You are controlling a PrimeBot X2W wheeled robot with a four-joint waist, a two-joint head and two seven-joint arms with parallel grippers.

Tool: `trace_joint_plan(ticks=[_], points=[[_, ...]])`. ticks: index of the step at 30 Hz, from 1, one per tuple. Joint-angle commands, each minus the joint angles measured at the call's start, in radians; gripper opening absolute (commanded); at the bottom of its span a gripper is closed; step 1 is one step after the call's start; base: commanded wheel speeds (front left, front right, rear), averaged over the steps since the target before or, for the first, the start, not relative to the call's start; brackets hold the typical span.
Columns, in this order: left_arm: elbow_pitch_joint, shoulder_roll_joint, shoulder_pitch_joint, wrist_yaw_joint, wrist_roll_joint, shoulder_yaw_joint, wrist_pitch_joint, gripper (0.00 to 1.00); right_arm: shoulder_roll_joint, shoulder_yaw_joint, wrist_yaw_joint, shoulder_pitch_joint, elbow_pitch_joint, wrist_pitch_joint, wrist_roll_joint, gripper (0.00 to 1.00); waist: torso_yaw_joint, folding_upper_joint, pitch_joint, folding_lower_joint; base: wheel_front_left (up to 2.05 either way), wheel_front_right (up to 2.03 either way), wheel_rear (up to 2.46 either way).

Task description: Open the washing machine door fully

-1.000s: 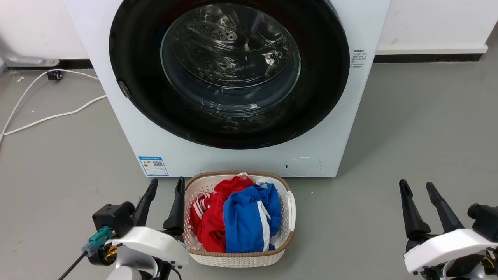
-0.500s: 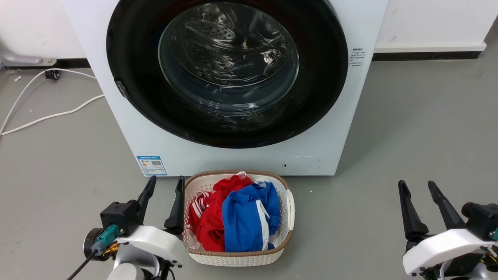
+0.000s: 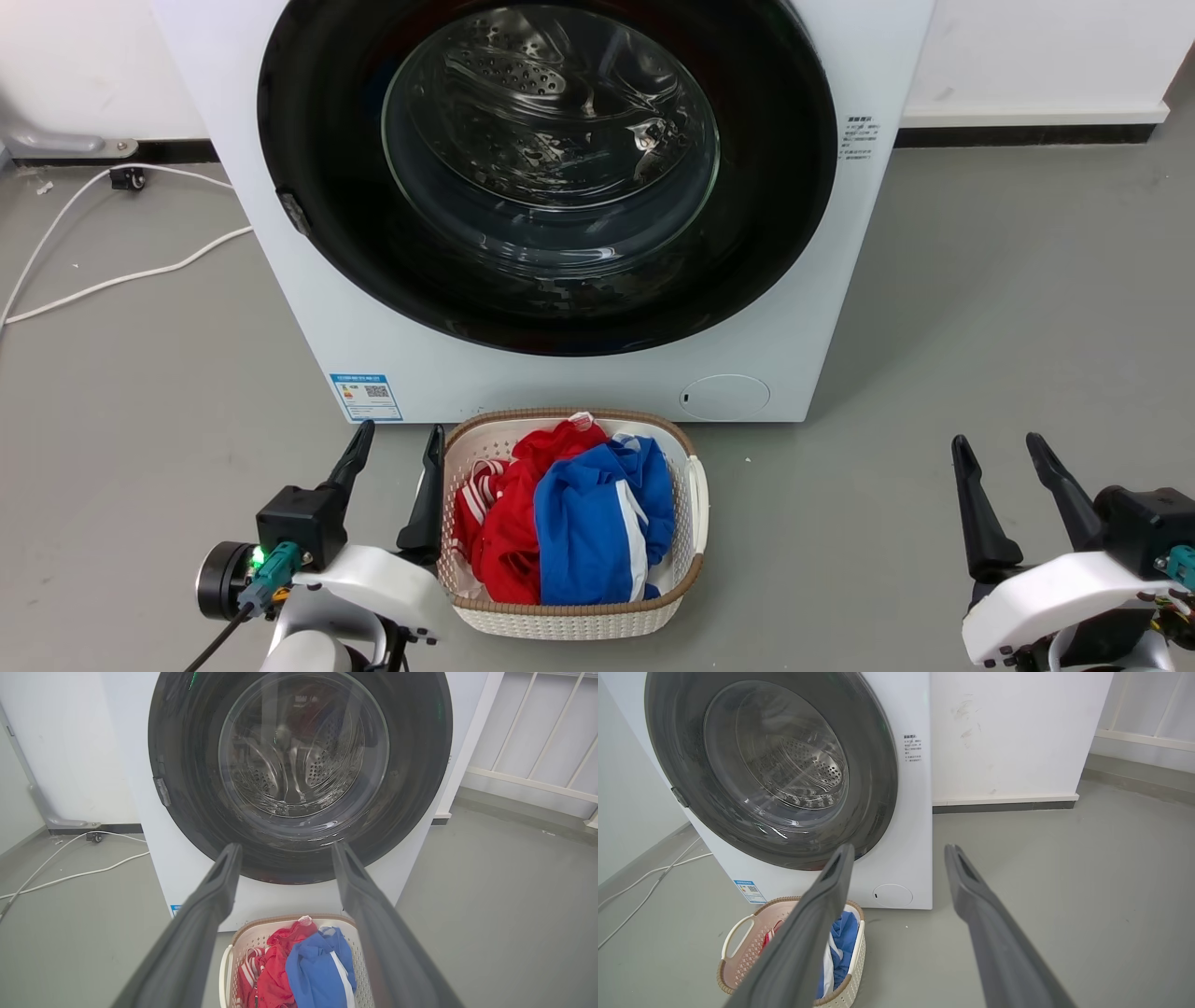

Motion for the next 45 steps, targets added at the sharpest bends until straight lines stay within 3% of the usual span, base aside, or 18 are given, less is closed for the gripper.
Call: trace_joint_plan(ticks=[1, 19, 41, 42, 43, 45], points=[[0.001, 0.0, -0.015, 0.006, 0.018, 0.001, -0.01, 1.0, 0.002, 0.001, 0.002, 0.008, -0.009, -0.007, -0.021, 1.0, 0.001, 0.0, 0.0, 0.0, 0.0, 0.0, 0.0], [0.049, -0.016, -0.025, -0.002, 0.089, 0.007, -0.042, 1.0, 0.004, -0.007, 0.001, 0.004, 0.02, -0.043, -0.08, 1.0, 0.008, 0.0, 0.001, 0.0, 0.0, 0.0, 0.0], [0.077, -0.018, -0.038, -0.009, 0.049, 0.014, -0.041, 1.0, 0.004, -0.019, 0.001, -0.017, 0.073, -0.076, -0.013, 1.0, 0.02, 0.0, 0.004, 0.0, 0.0, 0.0, 0.0], [0.076, -0.018, -0.038, -0.008, 0.049, 0.013, -0.041, 1.0, 0.004, -0.018, 0.001, -0.017, 0.076, -0.075, -0.006, 0.46, 0.021, 0.0, 0.004, 0.0, 0.0, 0.0, 0.0], [0.076, -0.018, -0.038, -0.006, 0.049, 0.014, -0.041, 1.0, 0.004, -0.017, 0.001, -0.018, 0.078, -0.073, 0.005, 0.0, 0.021, 0.0, 0.003, 0.0, 0.0, 0.0, 0.0], [0.076, -0.018, -0.038, -0.005, 0.05, 0.012, -0.041, 1.0, 0.004, -0.018, 0.001, -0.019, 0.08, -0.073, 0.018, 0.0, 0.021, 0.0, 0.003, 0.0, 0.0, 0.0, 0.0]])
